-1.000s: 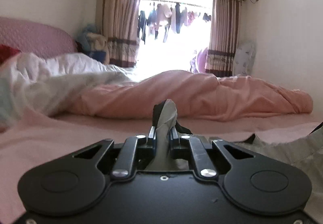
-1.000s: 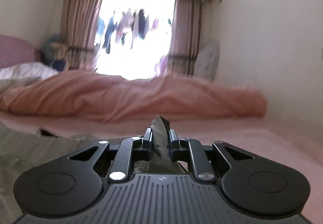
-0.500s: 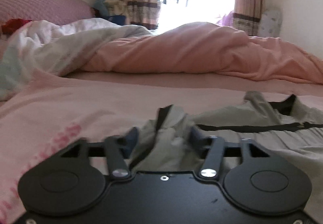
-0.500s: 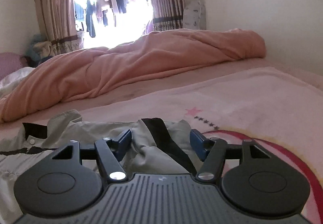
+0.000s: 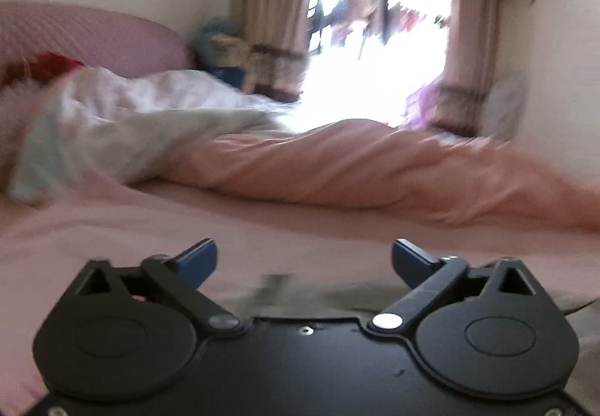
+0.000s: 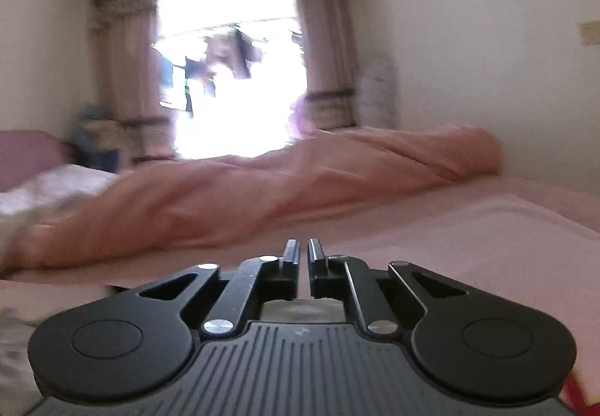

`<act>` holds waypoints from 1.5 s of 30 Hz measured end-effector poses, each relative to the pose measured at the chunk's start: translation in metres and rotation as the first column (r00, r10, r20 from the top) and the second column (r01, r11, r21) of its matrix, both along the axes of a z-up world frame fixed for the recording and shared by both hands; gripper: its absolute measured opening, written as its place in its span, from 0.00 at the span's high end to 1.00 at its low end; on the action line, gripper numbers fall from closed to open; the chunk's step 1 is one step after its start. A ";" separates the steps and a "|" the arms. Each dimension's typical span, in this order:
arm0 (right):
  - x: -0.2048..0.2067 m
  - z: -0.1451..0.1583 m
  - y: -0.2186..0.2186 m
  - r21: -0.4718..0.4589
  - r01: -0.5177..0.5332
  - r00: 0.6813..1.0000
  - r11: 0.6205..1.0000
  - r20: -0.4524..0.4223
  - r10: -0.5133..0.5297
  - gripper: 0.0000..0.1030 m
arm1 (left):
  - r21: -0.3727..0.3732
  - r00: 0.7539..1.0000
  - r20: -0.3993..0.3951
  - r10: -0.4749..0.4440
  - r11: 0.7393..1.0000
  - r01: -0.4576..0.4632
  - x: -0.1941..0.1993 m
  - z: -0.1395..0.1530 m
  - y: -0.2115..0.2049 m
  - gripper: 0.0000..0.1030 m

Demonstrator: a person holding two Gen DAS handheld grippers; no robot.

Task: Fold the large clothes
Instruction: 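Open both grippers and release the folded jacket edge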

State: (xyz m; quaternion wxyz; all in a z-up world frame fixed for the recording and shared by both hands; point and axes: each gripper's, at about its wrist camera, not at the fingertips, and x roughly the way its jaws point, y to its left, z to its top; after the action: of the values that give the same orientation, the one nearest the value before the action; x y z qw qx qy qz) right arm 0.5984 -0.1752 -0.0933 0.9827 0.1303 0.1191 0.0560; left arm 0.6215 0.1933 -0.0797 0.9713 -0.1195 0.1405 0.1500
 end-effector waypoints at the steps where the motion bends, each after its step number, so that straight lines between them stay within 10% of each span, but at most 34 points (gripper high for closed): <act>1: -0.004 0.002 0.010 0.013 -0.046 0.999 0.999 0.004 0.046 0.86 | -0.032 0.998 0.024 -0.053 0.998 0.053 0.000 -0.003 -0.012 0.00; 4: -0.010 -0.009 0.053 0.039 -0.237 0.970 0.971 -0.046 0.239 0.86 | -0.030 0.979 -0.037 -0.200 0.979 0.199 0.015 -0.026 -0.051 0.00; 9: -0.004 -0.053 0.116 -0.133 -0.406 0.902 0.904 -0.216 0.373 0.89 | 0.111 0.969 -0.211 -0.130 0.981 0.156 0.039 -0.067 -0.087 0.00; 12: 0.010 -0.063 0.087 0.012 -0.403 0.886 0.915 -0.247 0.393 0.97 | 0.117 0.960 -0.242 -0.141 0.978 0.173 0.048 -0.083 -0.084 0.00; 19: 0.006 -0.071 0.005 -0.013 -0.152 0.954 0.988 -0.262 0.143 1.00 | 0.222 0.967 -0.225 -0.120 0.960 0.171 0.044 -0.086 -0.034 0.00; 22: 0.012 -0.079 -0.040 0.086 -0.064 0.956 0.994 -0.282 0.086 1.00 | 0.064 0.962 -0.190 -0.197 0.975 0.212 0.041 -0.085 0.005 0.00; 26: 0.016 -0.079 -0.054 0.061 -0.004 0.956 0.998 -0.292 0.022 1.00 | 0.212 0.983 -0.157 0.090 0.976 -0.055 0.033 -0.080 0.021 0.00; 31: 0.015 -0.078 -0.035 -0.102 0.042 0.958 0.994 -0.280 -0.069 1.00 | -0.007 0.972 -0.232 0.025 1.000 -0.028 0.039 -0.094 0.065 0.00; 34: 0.008 -0.076 -0.040 -0.084 0.076 0.956 0.994 -0.278 -0.096 1.00 | 0.030 0.974 -0.215 0.076 0.997 -0.071 0.034 -0.087 0.060 0.00; 39: -0.017 -0.042 -0.013 -0.098 0.033 0.984 0.995 -0.173 -0.050 0.80 | 0.168 0.989 -0.128 0.070 0.985 -0.048 0.016 -0.042 0.013 0.00; 45: -0.048 -0.031 0.057 -0.009 -0.213 0.967 0.977 -0.148 0.209 0.53 | -0.026 0.988 -0.045 -0.145 0.989 0.144 0.000 -0.032 -0.065 0.00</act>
State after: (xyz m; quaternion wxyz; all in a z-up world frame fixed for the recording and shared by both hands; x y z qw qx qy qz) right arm 0.5507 -0.1181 -0.1241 0.9614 0.1083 0.2044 0.1492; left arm 0.6214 0.1286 -0.1118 0.9747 -0.1164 0.1731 0.0803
